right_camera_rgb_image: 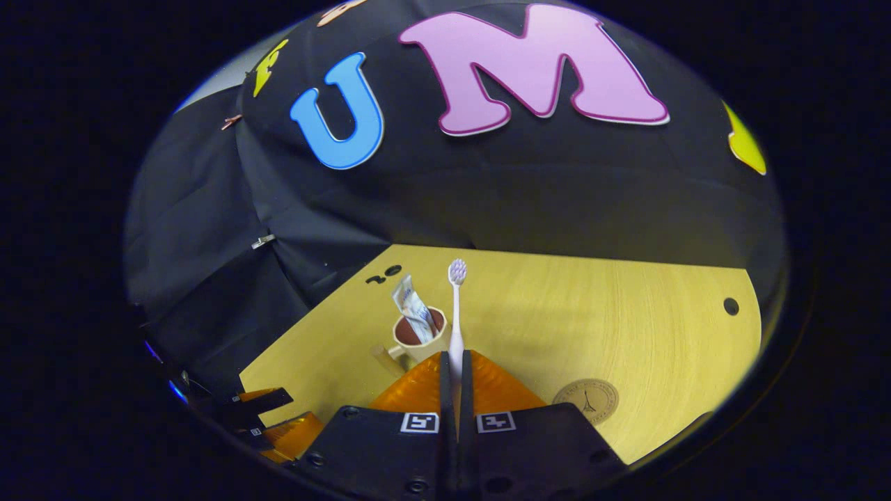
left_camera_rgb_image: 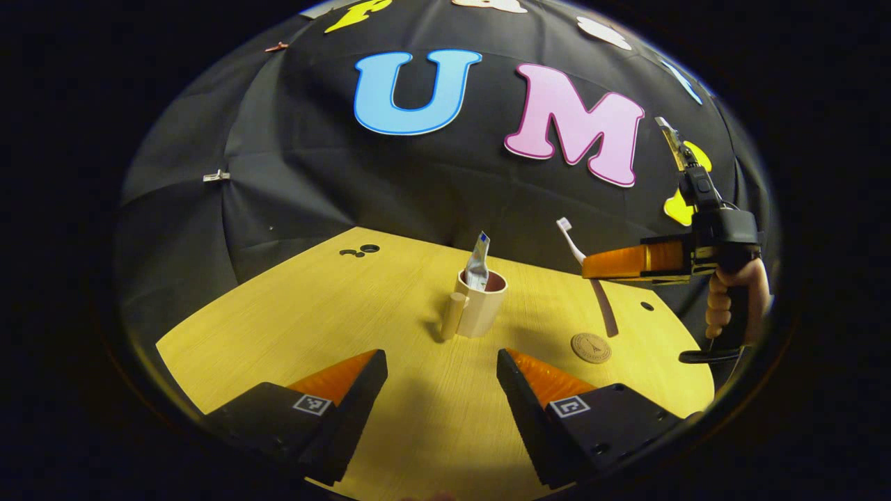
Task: Put the toothbrush and toothpaste on the desktop into the cup, then pick up the cup and place it on the coaster on the desktop.
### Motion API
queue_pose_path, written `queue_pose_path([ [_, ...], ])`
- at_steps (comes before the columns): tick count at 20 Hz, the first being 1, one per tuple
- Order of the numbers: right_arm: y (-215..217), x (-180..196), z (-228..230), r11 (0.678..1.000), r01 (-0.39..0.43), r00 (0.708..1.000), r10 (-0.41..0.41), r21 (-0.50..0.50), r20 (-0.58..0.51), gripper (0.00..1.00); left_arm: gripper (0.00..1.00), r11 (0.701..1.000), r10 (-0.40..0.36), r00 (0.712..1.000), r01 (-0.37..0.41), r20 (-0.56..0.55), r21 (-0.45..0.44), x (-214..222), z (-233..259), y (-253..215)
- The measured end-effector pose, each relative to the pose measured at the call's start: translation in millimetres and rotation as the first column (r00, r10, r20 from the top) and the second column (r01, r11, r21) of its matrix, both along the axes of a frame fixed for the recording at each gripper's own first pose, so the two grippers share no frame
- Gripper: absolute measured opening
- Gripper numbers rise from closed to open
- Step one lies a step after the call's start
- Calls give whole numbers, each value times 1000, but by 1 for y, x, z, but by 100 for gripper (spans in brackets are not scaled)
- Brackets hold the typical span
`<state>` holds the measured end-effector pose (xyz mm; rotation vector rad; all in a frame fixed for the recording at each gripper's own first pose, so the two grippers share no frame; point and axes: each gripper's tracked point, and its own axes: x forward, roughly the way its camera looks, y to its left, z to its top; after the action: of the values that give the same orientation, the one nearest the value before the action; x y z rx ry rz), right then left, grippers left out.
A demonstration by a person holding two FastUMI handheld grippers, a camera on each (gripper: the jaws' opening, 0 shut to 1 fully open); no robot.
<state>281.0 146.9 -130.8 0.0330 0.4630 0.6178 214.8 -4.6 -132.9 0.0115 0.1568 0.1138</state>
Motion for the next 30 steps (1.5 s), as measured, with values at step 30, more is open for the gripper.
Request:
queue_pose_path([
  [30,100,103,-57,983,100,970,-131,155,203,7,98,980,198,980,-198,-16,-18,-48,-37,112],
])
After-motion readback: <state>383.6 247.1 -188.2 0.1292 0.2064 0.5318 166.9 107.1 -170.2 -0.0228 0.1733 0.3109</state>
